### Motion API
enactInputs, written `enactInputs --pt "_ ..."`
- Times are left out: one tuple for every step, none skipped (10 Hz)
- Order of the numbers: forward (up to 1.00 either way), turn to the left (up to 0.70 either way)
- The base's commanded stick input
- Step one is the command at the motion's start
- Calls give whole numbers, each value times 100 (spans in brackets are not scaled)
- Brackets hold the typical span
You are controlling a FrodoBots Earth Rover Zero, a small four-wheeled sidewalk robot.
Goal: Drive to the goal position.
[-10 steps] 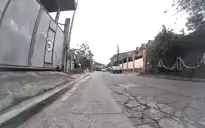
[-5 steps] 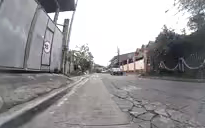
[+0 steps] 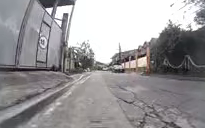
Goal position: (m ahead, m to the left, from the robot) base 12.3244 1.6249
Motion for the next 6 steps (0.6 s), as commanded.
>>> enactInputs --pt "100 0" --pt "100 0" --pt "100 0" --pt "100 0" --pt "100 0" --pt "100 -2"
